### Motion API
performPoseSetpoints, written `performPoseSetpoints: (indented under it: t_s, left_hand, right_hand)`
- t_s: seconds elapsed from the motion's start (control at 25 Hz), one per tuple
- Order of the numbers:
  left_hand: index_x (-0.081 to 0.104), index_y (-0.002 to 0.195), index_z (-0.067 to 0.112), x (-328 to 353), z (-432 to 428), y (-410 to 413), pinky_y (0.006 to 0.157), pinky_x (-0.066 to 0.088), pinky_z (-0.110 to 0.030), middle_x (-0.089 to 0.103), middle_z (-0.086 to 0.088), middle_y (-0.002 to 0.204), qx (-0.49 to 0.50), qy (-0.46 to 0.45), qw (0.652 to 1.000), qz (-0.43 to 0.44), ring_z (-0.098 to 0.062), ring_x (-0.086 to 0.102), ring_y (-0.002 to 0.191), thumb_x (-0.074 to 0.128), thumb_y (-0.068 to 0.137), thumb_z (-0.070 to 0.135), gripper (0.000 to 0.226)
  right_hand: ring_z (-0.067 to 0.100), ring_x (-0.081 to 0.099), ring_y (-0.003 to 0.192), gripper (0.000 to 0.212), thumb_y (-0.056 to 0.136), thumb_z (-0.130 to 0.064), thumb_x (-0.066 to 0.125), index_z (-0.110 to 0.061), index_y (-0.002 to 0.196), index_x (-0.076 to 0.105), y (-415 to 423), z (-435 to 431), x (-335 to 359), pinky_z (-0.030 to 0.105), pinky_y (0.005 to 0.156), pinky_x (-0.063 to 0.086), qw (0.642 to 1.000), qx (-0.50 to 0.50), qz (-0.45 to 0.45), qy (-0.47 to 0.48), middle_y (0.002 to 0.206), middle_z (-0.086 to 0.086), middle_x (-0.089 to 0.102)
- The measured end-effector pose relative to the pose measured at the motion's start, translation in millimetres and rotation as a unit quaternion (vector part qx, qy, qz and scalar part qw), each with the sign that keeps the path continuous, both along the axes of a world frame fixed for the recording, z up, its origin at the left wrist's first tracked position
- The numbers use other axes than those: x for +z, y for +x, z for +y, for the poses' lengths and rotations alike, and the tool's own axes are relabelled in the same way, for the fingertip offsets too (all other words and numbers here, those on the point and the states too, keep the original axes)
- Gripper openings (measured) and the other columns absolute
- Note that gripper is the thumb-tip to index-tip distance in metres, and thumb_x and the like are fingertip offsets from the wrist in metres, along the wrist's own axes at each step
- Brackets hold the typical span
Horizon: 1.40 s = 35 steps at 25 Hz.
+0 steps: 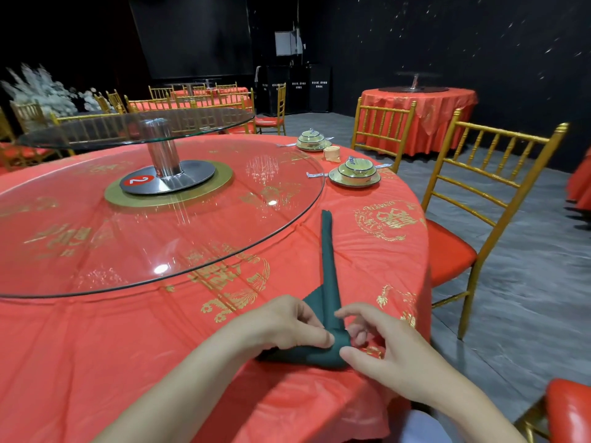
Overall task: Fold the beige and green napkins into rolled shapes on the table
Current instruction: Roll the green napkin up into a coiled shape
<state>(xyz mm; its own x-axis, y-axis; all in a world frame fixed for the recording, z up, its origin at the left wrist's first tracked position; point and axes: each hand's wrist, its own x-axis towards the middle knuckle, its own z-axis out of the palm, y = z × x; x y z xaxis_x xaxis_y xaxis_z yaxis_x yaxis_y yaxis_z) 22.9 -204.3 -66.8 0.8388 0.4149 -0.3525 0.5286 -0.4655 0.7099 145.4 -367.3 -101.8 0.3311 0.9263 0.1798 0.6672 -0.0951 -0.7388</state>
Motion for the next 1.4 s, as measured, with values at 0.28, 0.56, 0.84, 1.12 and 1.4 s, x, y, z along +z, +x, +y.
performPoseSetpoints:
  t_s: [0.28, 0.56, 0.84, 1.12, 1.4]
  left_hand:
    - [0.054, 0.078, 0.033, -10, -8, -8, 0.059, 0.037, -0.016, 0.054, 0.015, 0.069, 0.022, 0.111, 0.977, -0.181, 0.007, 0.048, 0.057, 0.074, 0.073, 0.037, 0.021]
    - [0.063, 0.097, 0.037, -11, -5, -10, 0.083, 0.045, -0.024, 0.057, 0.026, 0.085, -0.030, 0.181, 0.970, -0.161, 0.002, 0.056, 0.084, 0.074, 0.067, 0.040, 0.032]
    - [0.074, 0.088, 0.019, -7, 15, 17, 0.067, 0.044, -0.025, 0.065, 0.006, 0.074, -0.034, 0.000, 0.988, -0.148, -0.005, 0.054, 0.066, 0.075, 0.076, 0.019, 0.013]
    - [0.063, 0.090, 0.031, -4, 14, 18, 0.081, 0.045, -0.033, 0.061, 0.016, 0.086, 0.063, 0.237, 0.961, -0.131, -0.009, 0.057, 0.085, 0.069, 0.073, 0.055, 0.030]
    - [0.056, 0.113, 0.041, -10, -6, 11, 0.100, 0.029, -0.031, 0.057, 0.018, 0.108, 0.034, 0.332, 0.930, -0.152, -0.007, 0.049, 0.107, 0.064, 0.077, 0.046, 0.037]
  right_hand:
    - [0.001, 0.051, 0.067, 0.007, 0.081, -0.035, 0.065, -0.038, 0.086, 0.063, 10, 15, 1, 0.026, 0.073, 0.048, 0.999, -0.040, 0.022, -0.016, 0.073, -0.011, 0.057]
    - [-0.001, 0.058, 0.073, 0.020, 0.078, -0.038, 0.068, -0.040, 0.098, 0.064, 11, 20, 0, 0.029, 0.081, 0.051, 0.997, -0.053, 0.059, -0.014, 0.080, -0.008, 0.062]
    - [0.001, 0.054, 0.089, 0.042, 0.070, -0.032, 0.077, -0.051, 0.098, 0.052, 15, 17, 2, 0.007, 0.078, 0.039, 0.998, -0.055, -0.028, -0.013, 0.099, -0.014, 0.052]
    - [-0.002, 0.054, 0.060, 0.030, 0.073, -0.035, 0.072, -0.033, 0.103, 0.067, 34, 35, 22, 0.015, 0.065, 0.043, 0.994, -0.063, -0.011, -0.092, 0.068, -0.014, 0.058]
    - [0.005, 0.053, 0.058, 0.029, 0.079, -0.031, 0.071, -0.031, 0.106, 0.061, 47, 44, 20, 0.031, 0.067, 0.048, 0.995, -0.033, 0.062, -0.067, 0.069, -0.007, 0.058]
